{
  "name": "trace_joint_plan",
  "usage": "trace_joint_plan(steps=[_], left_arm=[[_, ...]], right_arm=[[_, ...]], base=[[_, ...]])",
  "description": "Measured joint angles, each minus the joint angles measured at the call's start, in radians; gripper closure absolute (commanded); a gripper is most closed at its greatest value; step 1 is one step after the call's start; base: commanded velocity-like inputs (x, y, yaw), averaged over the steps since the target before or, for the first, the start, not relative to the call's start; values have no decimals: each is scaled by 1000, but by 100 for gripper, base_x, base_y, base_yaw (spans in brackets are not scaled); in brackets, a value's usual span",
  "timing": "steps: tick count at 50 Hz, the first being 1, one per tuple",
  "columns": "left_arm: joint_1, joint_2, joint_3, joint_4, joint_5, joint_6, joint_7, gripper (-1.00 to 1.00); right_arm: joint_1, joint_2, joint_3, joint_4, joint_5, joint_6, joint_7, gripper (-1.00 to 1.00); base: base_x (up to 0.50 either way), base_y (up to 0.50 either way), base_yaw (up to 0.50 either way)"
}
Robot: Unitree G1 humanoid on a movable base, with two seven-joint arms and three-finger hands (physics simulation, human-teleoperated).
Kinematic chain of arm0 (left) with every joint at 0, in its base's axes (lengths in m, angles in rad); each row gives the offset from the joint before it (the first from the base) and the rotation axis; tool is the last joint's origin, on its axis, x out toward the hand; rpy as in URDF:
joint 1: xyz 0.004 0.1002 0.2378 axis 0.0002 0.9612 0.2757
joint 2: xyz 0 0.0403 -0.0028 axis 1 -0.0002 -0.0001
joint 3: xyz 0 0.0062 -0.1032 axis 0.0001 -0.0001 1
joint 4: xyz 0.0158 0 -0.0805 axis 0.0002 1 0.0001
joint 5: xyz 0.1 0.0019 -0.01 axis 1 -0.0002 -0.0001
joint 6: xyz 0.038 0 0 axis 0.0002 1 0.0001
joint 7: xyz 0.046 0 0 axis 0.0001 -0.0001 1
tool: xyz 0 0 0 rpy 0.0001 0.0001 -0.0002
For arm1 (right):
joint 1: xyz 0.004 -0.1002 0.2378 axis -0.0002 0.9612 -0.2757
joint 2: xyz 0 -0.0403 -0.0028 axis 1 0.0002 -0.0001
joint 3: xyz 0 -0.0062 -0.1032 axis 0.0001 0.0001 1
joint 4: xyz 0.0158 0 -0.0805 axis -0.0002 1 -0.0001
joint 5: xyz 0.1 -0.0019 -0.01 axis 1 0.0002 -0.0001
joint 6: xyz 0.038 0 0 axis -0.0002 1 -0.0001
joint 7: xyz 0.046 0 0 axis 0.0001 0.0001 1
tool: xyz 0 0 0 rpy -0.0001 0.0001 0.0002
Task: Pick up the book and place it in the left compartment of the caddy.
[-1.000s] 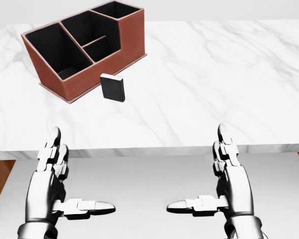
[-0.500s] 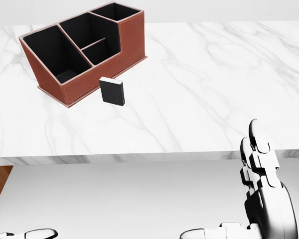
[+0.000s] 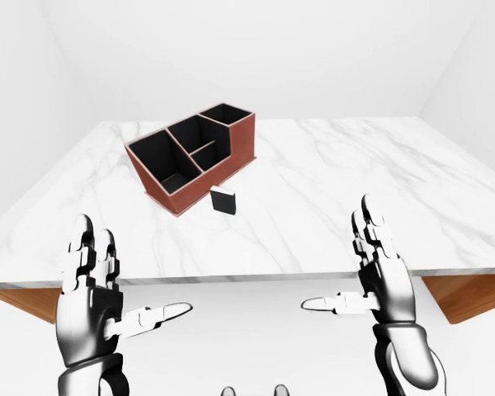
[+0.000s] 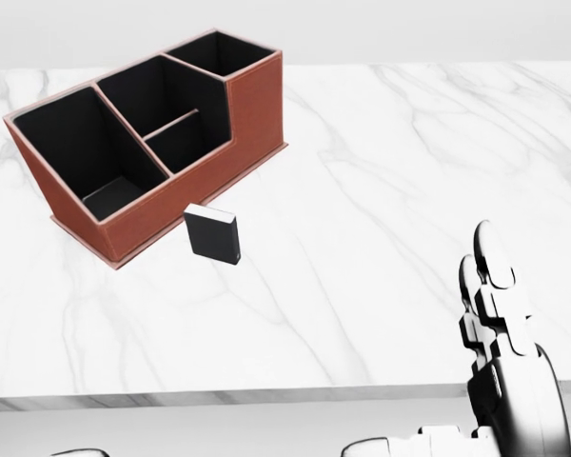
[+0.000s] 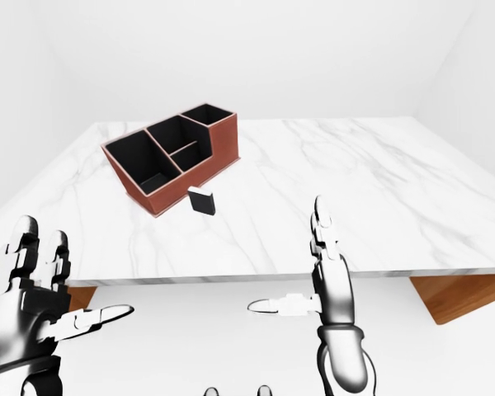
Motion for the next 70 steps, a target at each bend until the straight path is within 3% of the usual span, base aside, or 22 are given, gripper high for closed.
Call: trace_joint_plan(steps=[24, 37, 70], left_arm=[[3, -2, 3, -9, 15, 10, 3, -100], [-3, 4, -2, 1, 26, 10, 13, -100], [-2, 13, -22, 11, 38, 1, 23, -100]], right_arm=[[-17, -3, 14, -5, -21, 0, -17, -100], [-17, -6, 23, -4, -13, 0, -12, -100], [-12, -13, 32, 0, 3, 0, -1, -100]], base=[[38, 44, 0], [50, 5, 0], [41, -39, 0]])
